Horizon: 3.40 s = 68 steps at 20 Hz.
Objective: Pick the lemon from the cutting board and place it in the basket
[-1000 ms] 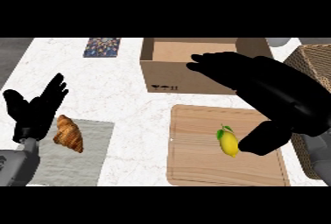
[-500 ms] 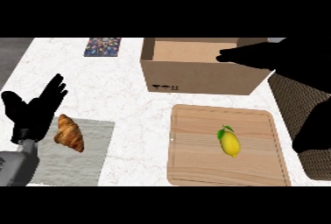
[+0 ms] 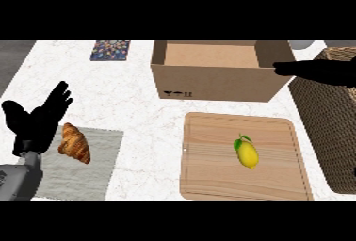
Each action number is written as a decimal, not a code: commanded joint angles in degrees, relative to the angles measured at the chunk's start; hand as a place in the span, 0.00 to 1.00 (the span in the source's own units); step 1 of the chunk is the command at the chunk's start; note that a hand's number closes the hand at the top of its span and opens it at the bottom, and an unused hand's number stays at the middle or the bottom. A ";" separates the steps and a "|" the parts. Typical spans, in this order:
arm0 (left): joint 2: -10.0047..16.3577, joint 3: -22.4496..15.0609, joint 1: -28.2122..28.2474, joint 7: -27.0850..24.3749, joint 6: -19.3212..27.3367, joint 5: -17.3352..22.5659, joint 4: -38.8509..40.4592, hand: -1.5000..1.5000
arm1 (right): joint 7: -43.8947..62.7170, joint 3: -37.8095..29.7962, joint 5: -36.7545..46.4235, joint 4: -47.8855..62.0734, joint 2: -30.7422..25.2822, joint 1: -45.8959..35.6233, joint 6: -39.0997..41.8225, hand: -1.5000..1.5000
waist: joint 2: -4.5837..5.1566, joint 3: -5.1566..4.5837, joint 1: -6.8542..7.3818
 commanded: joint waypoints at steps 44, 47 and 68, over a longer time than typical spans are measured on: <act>-8.55 8.08 -3.20 0.80 -6.12 -10.58 2.41 0.50 | -51.08 8.35 54.40 31.05 22.59 16.47 -22.92 0.00 | 0.11 -0.02 0.28; -8.07 9.22 -1.59 4.27 -7.15 -10.07 -1.05 0.50 | -48.89 9.25 55.85 23.54 23.29 22.12 -21.76 0.00 | 0.01 -0.02 0.16; -9.08 12.51 0.11 2.11 -10.60 -11.28 -0.56 0.50 | -52.95 13.68 73.44 36.26 28.35 19.39 -37.24 1.00 | 0.09 -0.02 0.46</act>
